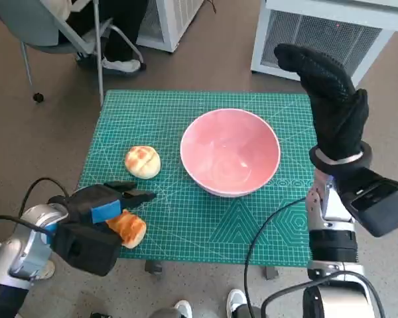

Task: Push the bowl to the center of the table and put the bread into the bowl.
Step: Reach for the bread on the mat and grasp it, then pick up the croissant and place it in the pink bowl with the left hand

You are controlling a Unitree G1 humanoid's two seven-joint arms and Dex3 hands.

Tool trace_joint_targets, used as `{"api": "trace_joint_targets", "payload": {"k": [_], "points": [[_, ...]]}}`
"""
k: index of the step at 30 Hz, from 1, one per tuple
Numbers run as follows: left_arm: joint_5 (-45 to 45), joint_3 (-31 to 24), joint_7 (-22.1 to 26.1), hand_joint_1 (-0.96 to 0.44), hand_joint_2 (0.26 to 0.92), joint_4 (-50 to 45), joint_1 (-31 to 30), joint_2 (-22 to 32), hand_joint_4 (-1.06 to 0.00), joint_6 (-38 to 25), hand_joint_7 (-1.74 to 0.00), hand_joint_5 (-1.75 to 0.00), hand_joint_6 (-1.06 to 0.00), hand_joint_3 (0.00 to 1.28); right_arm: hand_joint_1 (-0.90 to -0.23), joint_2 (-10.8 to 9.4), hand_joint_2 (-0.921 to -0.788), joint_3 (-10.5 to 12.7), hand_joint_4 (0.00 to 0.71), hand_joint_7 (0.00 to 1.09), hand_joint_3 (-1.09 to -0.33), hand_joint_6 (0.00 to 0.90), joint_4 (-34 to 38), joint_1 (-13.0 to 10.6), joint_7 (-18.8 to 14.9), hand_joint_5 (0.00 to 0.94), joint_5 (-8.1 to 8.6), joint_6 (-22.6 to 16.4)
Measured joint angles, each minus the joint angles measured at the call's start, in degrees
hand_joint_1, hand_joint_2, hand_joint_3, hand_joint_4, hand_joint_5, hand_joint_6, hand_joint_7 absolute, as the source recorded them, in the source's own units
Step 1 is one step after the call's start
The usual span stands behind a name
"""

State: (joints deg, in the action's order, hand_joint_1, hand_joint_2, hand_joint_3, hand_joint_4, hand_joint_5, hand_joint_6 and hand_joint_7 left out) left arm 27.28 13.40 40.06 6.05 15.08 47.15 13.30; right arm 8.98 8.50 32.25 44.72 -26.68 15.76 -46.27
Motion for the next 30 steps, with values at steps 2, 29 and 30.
{"api": "trace_joint_targets", "payload": {"k": [2, 29, 30], "points": [[-0.1, 0.0, 0.1, -0.03, 0.904, -0.2, -0.1, 0.0, -0.64, -0.4, -1.04, -0.99, -0.55, 0.10, -0.540, 0.0, -0.921, 0.0, 0.214, 0.53, -0.832, -0.001, 0.0, 0.0, 0.0, 0.040, 0.00, 0.0], [-3.6, -2.1, 1.3, 0.00, 0.879, -4.9, -3.2, 1.6, -0.53, -0.7, -0.88, -1.51, -0.74, 0.18, -0.533, -0.1, -0.921, 0.0, 0.210, 0.52, -0.835, -0.001, 0.3, 0.0, 0.2, 0.052, -0.27, -0.4], [-3.7, -2.1, 1.0, 0.00, 0.879, -4.8, -3.2, 1.6, -0.54, -0.2, -0.95, -1.46, -0.71, 0.19, -0.533, -0.1, -0.921, 0.0, 0.209, 0.52, -0.835, -0.001, 0.3, 0.0, 0.2, 0.052, -0.27, -0.3]]}}
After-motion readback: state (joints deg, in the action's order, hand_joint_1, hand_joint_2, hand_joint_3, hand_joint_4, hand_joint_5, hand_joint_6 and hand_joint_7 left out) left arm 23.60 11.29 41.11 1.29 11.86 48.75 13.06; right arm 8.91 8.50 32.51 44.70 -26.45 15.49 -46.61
